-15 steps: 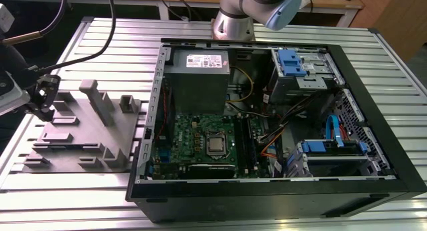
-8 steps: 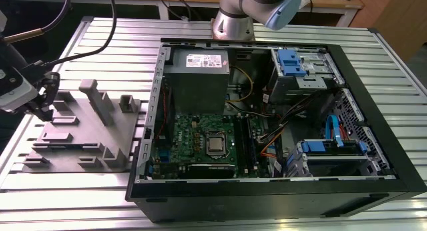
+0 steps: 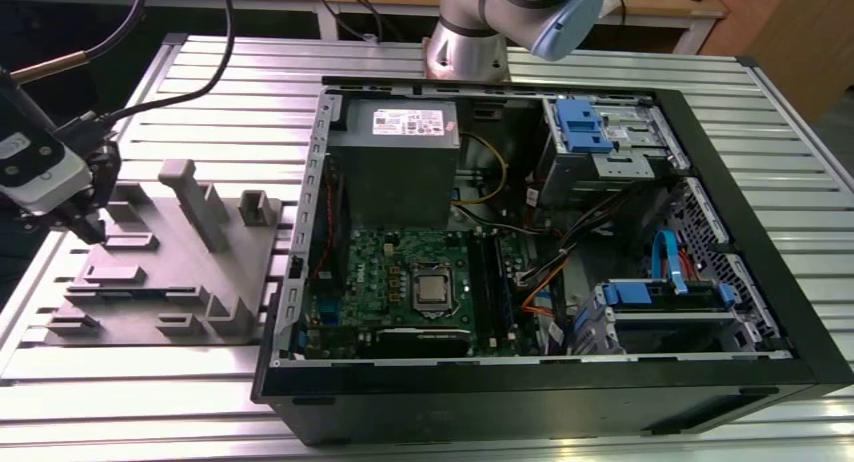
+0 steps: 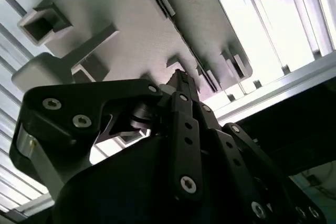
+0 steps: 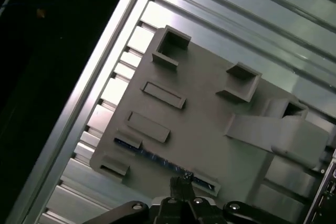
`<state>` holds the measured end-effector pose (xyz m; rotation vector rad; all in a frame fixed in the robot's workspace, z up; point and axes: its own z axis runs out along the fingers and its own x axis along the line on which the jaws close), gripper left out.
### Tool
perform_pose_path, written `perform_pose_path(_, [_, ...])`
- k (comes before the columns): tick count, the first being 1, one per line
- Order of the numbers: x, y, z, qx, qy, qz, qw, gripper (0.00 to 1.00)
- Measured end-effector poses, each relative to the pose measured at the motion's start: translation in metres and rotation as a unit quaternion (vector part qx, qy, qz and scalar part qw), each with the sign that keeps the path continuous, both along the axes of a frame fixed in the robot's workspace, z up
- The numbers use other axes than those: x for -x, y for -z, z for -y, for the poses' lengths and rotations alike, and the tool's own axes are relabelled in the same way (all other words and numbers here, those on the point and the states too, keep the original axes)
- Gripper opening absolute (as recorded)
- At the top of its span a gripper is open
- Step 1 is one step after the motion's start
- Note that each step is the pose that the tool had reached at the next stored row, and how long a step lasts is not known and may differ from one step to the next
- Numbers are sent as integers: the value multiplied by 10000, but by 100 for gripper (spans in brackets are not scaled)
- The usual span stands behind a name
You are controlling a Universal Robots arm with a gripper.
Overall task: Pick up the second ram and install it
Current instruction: 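Pick up the second ram and move it above second insertion slot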
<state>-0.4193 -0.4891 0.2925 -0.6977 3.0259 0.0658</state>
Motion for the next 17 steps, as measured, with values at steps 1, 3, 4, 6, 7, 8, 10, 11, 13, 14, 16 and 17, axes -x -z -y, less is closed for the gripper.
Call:
perform_pose_path(1, [0, 2, 0, 2, -89, 0, 10000, 7])
perform_pose_path(3, [0, 7, 0, 6, -256, 0, 9997, 7])
perform_pose_path(4, [0, 11, 0, 12, -428, -1, 9991, 7])
perform_pose_path(6, [0, 15, 0, 15, -607, 0, 9982, 7])
perform_pose_path(7, [0, 17, 0, 17, -706, -1, 9975, 7])
perform_pose_path(8, [0, 19, 0, 19, -795, 0, 9968, 7])
perform_pose_path(10, [0, 23, 0, 21, -974, 0, 9952, 7])
perform_pose_path(11, [0, 26, 0, 23, -1063, 0, 9943, 7])
perform_pose_path(13, [0, 30, 0, 25, -1242, 0, 9923, 7])
perform_pose_path(14, [0, 32, 0, 27, -1337, 0, 9910, 7])
perform_pose_path(16, [0, 36, 0, 28, -1515, 0, 9885, 7])
perform_pose_path(17, [0, 38, 0, 28, -1606, 1, 9870, 7])
